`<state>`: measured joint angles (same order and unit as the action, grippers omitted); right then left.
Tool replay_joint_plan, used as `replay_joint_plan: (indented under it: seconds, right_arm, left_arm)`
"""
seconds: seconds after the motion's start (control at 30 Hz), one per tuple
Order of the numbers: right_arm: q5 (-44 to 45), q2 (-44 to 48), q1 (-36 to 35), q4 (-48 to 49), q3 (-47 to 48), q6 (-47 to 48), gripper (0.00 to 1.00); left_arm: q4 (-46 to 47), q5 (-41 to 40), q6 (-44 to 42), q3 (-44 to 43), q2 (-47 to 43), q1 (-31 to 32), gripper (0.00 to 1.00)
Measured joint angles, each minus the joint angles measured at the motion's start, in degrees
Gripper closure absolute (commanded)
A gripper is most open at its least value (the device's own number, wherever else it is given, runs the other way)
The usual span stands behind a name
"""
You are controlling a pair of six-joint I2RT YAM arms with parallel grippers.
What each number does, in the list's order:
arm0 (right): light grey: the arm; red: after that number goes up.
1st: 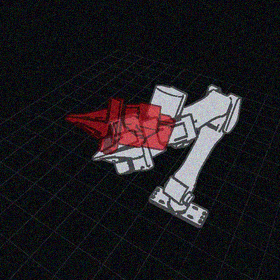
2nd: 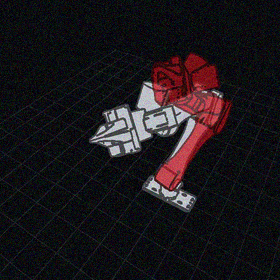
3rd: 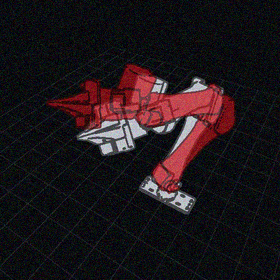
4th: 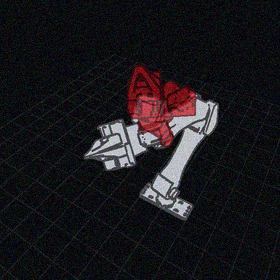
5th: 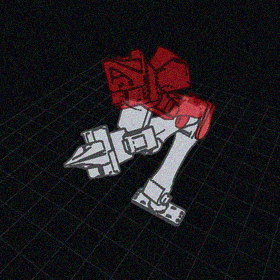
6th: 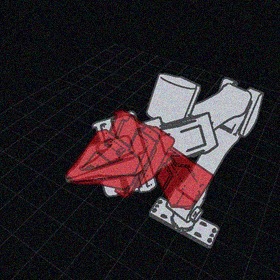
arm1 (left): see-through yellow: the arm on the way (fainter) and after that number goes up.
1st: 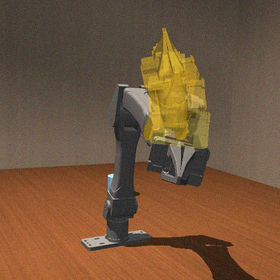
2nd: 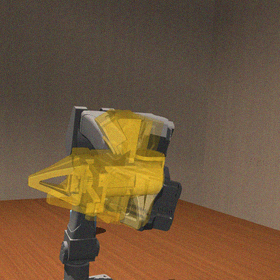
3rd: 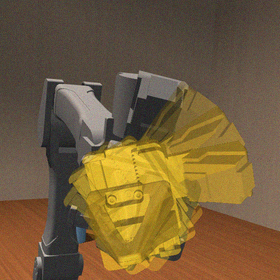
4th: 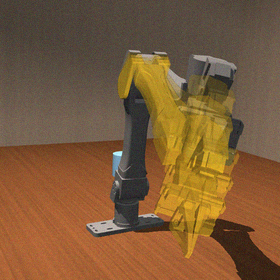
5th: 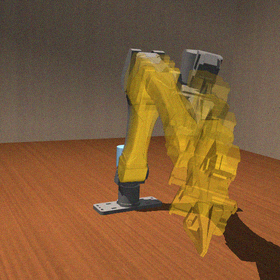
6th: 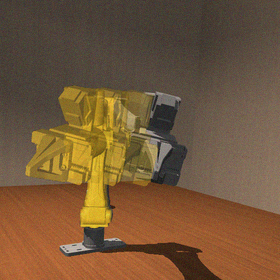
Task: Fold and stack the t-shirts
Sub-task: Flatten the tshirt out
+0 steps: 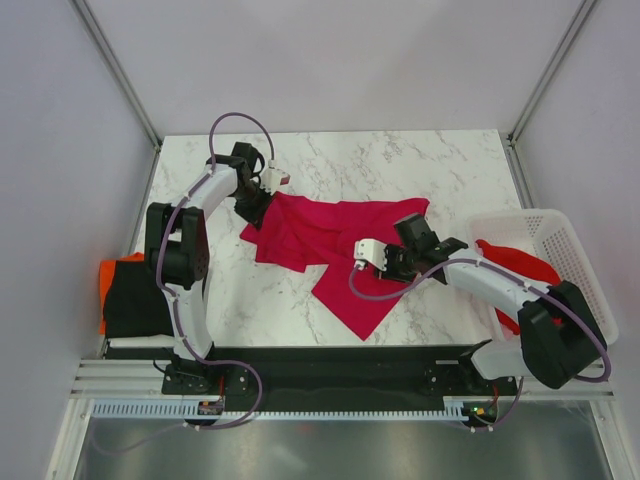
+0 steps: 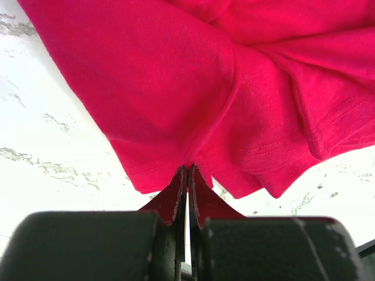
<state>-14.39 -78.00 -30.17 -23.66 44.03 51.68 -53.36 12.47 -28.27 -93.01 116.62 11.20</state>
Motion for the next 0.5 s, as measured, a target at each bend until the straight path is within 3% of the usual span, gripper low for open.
replay_joint_plan:
  seconds: [0.5]
  right_arm:
    - [-0.8, -4.5, 0.0, -1.6, 0.0, 1.1, 0.52]
  left_arm:
    - [0.0, -0.3, 0.1, 0.0, 0.0, 0.0, 0.98]
